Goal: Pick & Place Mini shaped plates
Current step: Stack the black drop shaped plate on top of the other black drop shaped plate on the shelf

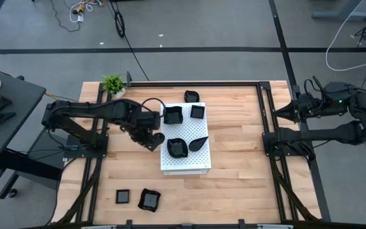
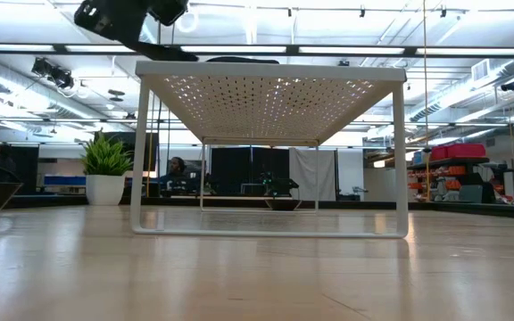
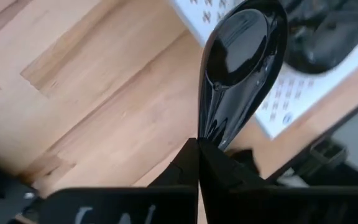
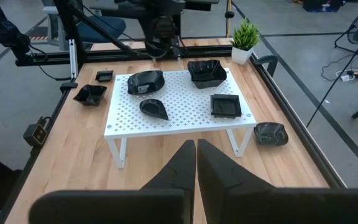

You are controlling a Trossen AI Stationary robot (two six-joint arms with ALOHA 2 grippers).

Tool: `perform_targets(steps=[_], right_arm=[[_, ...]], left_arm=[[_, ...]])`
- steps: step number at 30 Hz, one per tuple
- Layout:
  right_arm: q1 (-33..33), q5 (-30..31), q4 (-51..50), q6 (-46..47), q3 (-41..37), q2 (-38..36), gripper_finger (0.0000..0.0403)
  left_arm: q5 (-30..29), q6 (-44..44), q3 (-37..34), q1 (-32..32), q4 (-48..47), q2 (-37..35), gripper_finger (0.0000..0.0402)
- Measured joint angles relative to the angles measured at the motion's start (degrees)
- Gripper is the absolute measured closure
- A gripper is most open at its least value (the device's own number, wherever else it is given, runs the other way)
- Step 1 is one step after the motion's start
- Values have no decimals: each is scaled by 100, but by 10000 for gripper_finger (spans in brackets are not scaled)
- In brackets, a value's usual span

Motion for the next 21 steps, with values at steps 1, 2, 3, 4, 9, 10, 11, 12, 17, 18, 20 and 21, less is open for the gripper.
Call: perform_targets(steps=[1,2,3,4,9,10,11,12,17,18,20,21], right_arm=[[1,-1,-1,-1,-2,0,381],[0,0,-2,-2,0,0,381],[0,0,0,0,0,2,381],[0,0,-2,-2,-2,0,381],[1,-1,-1,-2,-1,1,381],[-1,0,0,-2,-1,1,381],[-1,0,-1,-2,0,1,381],[0,-1,-1,0,0,0,381],[0,0,0,0,0,2,381],[1,0,0,0,0,2,381],[0,-1,-1,-1,-1,0,381],[1,0,0,-1,-1,0,381]], left_arm=[[-55,-139,-2,0,42,0,399],[-115,-310,-2,0,96,0,399],[-181,-518,-2,0,187,0,399],[-267,-727,-2,1,295,0,399],[-358,-1439,-2,115,1364,0,399],[-358,-1543,-2,140,1660,0,399],[-358,-1613,-2,173,1955,0,399],[-358,-1718,-2,212,2250,0,399],[-475,-2218,-2,440,3324,0,399],[-500,-2319,-2,478,3500,0,399],[-512,-2442,-2,542,3857,0,399],[-526,-2472,-2,569,4010,0,399]])
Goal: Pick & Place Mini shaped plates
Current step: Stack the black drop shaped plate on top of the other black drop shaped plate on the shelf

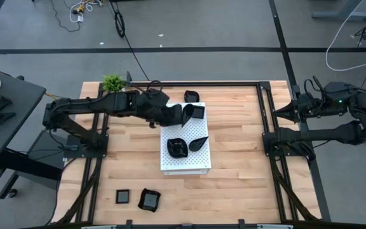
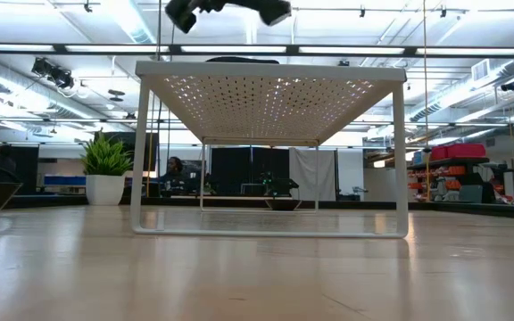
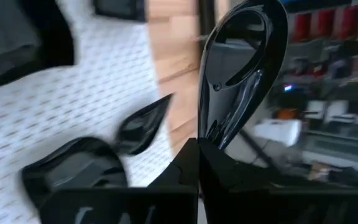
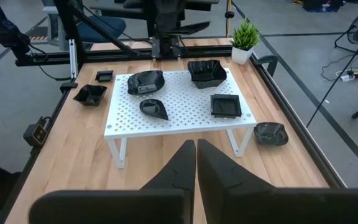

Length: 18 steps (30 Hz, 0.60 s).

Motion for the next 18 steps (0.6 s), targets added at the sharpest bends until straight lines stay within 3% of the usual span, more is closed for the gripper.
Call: perform_targets(steps=[12,18], right_arm=[[-1,4,0,0,1,0,381],[-1,494,256,-64,1,2,381]], left_arm=[[-235,-267,0,93,465,0,399],[-326,-278,0,89,595,0,399]])
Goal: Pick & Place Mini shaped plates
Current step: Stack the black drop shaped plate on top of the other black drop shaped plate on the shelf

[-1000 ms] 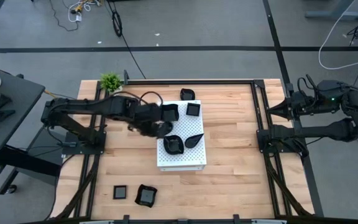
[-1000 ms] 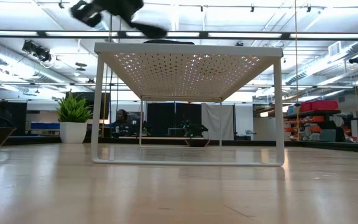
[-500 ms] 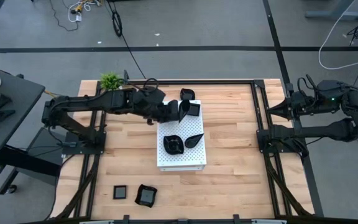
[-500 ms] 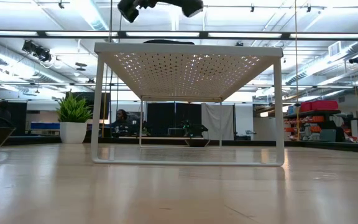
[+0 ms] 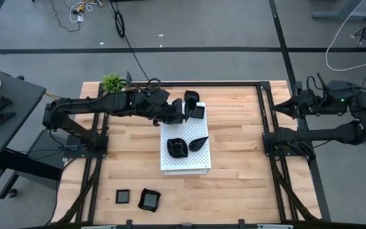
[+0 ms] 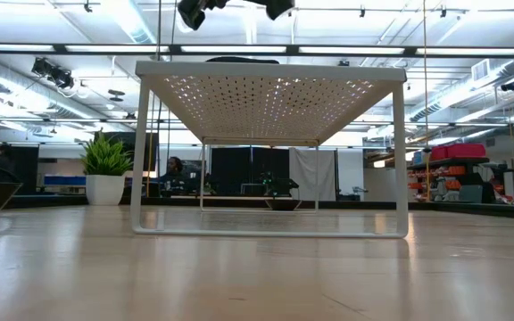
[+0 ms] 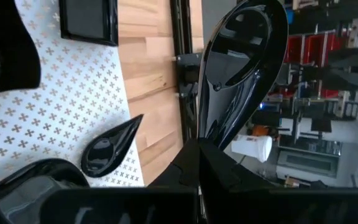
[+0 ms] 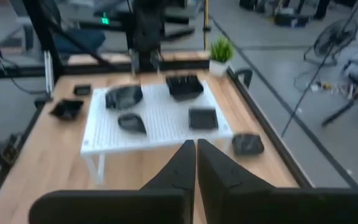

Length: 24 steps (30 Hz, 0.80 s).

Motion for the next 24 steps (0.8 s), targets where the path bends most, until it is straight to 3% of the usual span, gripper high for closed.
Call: perform_targets(steps=[5,12,15,24], right_arm=[[0,-52,680,465,-1,0,381],[0,151,2861,1669,-167,234,381],[0,149,3654,2086,-454,545,381],[0,262,4744,2849,-1043,1668,381]], left_arm=[[-100,-3,0,4,15,0,399],[-217,1,-2,2,173,2,399],[-294,-1,-2,2,201,2,399],[-563,1,-2,2,201,4,399]])
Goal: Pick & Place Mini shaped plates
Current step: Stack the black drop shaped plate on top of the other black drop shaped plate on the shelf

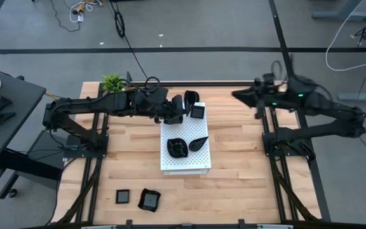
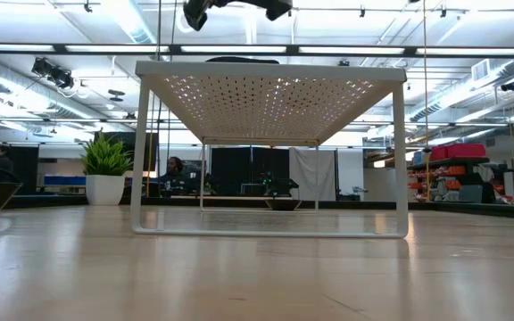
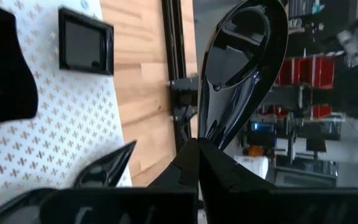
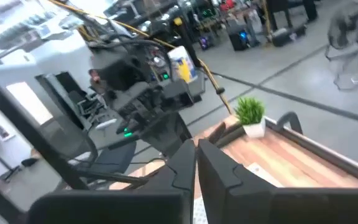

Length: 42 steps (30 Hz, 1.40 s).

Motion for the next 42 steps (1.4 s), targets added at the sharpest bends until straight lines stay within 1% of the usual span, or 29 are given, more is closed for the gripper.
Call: perform_targets(steps=[3,6,9,13,17,19,21,24,27,33,42], right_arm=[[0,128,310,249,-97,393,370],[0,164,282,503,-128,745,340],[0,198,388,870,-123,1035,294],[0,426,547,1258,-123,1472,222],[0,444,998,1682,-123,1854,156],[0,436,1201,1924,-123,2025,130],[0,336,1313,2172,-119,2164,113],[0,284,1289,2389,-119,2364,103],[0,293,1389,2550,-119,2435,102],[-6,348,1425,2675,-119,2581,117],[-15,355,1912,2928,-119,2948,135]], left_arm=[[-175,6,0,0,-12,0,399],[-261,9,0,0,-15,0,399],[-440,9,0,-4,-37,0,399],[-721,11,0,-2,-110,0,399],[-782,15,0,-2,-169,0,399],[-784,17,0,-2,-244,0,399],[-846,26,-2,-2,-333,1,399],[-947,54,-2,0,-453,1,399],[-1011,87,-2,0,-507,2,399],[-1014,83,-2,0,-512,2,399],[-1058,93,-2,0,-638,2,399]])
